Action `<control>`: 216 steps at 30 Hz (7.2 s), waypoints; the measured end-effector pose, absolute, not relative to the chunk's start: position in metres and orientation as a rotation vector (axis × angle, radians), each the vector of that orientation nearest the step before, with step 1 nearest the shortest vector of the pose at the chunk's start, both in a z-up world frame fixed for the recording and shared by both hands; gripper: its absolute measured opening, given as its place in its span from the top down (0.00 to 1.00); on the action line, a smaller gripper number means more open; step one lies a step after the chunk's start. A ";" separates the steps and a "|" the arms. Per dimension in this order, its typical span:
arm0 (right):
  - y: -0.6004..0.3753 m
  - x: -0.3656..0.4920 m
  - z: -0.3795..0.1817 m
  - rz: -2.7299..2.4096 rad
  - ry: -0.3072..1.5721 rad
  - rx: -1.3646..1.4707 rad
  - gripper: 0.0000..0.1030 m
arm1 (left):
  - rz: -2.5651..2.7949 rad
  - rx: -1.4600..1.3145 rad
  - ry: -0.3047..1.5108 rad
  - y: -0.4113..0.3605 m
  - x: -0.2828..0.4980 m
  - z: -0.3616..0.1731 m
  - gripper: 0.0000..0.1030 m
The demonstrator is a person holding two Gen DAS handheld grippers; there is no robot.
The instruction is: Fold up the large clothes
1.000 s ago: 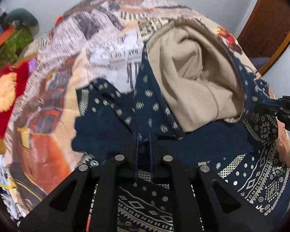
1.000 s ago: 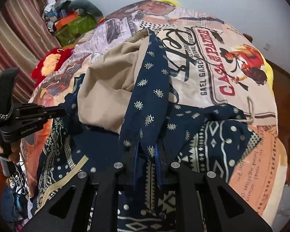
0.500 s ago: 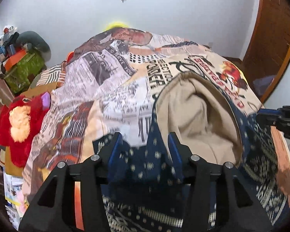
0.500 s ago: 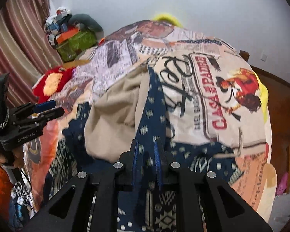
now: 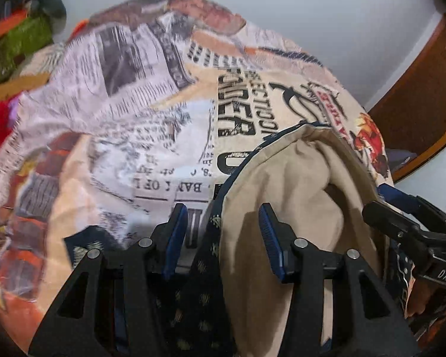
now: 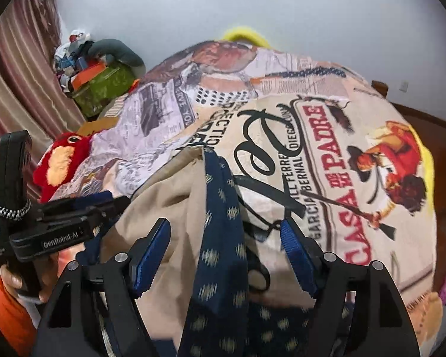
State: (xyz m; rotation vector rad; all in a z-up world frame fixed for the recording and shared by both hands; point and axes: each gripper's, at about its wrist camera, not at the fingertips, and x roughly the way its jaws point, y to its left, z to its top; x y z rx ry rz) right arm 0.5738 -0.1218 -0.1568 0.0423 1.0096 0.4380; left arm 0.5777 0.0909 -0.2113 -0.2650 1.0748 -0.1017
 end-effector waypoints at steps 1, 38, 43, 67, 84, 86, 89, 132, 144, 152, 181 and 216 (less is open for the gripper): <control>-0.120 0.578 -0.163 0.433 1.019 0.052 0.28 | -0.105 -0.276 1.088 0.090 0.581 -0.217 0.53; -0.130 0.343 -0.119 0.665 1.000 0.004 0.89 | -0.201 -0.074 1.037 0.085 0.343 -0.152 0.93; -0.128 0.318 -0.143 0.653 1.068 -0.020 0.88 | -0.173 -0.060 1.084 0.087 0.322 -0.173 0.93; -0.155 0.273 -0.116 0.667 1.060 -0.075 0.33 | -0.065 0.041 0.977 0.105 0.272 -0.134 0.76; -0.151 0.345 -0.111 0.574 1.050 0.051 0.26 | -0.256 0.049 0.966 0.024 0.353 -0.127 0.50; -0.144 0.346 -0.128 0.580 1.097 0.033 0.26 | -0.267 0.043 1.012 0.023 0.352 -0.145 0.49; -0.135 0.343 -0.153 0.590 1.156 -0.009 0.26 | -0.249 0.075 1.074 0.024 0.346 -0.170 0.50; -0.249 0.193 -0.113 0.308 1.068 0.125 0.25 | 0.041 -0.315 1.202 0.194 0.176 -0.226 0.46; -0.225 0.154 -0.130 0.362 1.032 0.096 0.25 | 0.031 -0.532 1.309 0.190 0.146 -0.285 0.45; -0.201 0.152 -0.136 0.386 0.994 0.043 0.33 | -0.067 -0.557 1.298 0.170 0.159 -0.277 0.63; -0.224 0.304 -0.091 0.391 0.814 0.206 0.94 | 0.088 -0.342 0.815 0.182 0.299 -0.120 0.94; -0.240 0.292 -0.142 0.402 1.109 0.165 0.41 | 0.055 -0.305 1.111 0.172 0.286 -0.217 0.75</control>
